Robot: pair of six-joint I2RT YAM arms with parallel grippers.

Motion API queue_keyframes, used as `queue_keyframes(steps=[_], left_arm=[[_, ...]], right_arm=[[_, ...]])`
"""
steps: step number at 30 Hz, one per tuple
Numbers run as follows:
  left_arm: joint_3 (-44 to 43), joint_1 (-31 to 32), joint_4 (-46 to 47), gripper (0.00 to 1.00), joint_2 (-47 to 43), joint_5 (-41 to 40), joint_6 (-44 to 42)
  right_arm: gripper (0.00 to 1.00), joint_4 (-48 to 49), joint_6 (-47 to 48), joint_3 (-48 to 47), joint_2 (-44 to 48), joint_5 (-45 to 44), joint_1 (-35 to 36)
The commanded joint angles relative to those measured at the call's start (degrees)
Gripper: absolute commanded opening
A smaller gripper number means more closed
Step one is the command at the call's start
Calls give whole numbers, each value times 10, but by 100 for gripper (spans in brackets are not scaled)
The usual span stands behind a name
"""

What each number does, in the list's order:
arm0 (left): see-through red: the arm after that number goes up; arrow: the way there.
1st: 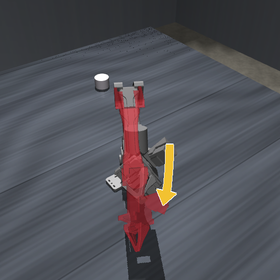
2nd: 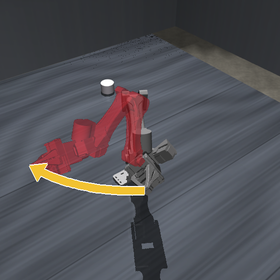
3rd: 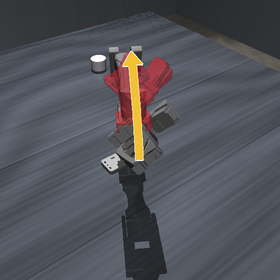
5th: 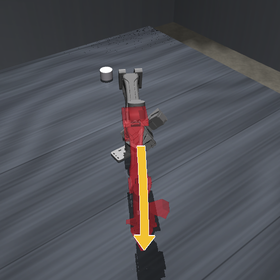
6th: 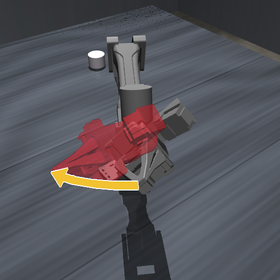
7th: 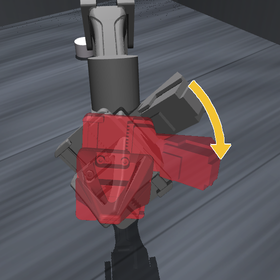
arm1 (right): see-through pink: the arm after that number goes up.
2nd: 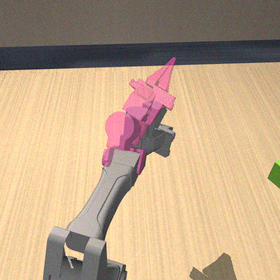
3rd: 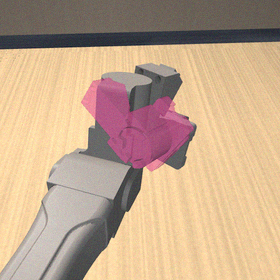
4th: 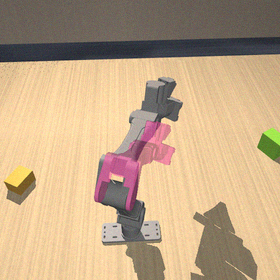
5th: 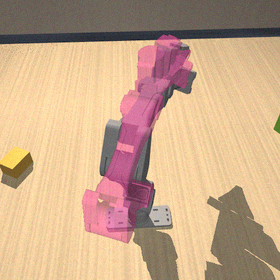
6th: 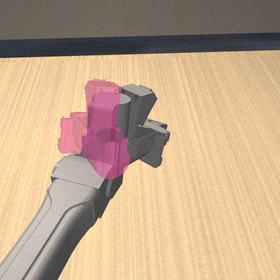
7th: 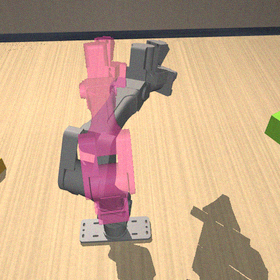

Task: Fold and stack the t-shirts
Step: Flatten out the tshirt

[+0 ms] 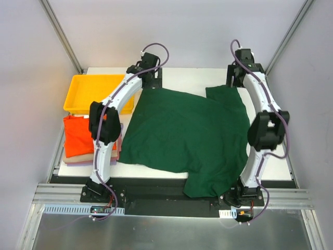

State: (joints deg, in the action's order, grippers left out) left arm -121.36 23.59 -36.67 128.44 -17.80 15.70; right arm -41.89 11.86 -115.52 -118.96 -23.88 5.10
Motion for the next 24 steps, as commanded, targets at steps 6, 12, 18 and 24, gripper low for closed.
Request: queue_keyframes(steps=[6,12,18,24], left_arm=[[289,16,27,99,-233,154,106],[434,24,84,99,-282,175,127],[420,20,96,99,-222,210,140],[397,-2,96,99,-168,243,143]], right_arm=[[96,-38,-209,433,350,137,-2],[96,11,-194,540,381,195,-8],[96,51,-129,538,300,306,-49],[96,39,-107,483,201,316,-89]])
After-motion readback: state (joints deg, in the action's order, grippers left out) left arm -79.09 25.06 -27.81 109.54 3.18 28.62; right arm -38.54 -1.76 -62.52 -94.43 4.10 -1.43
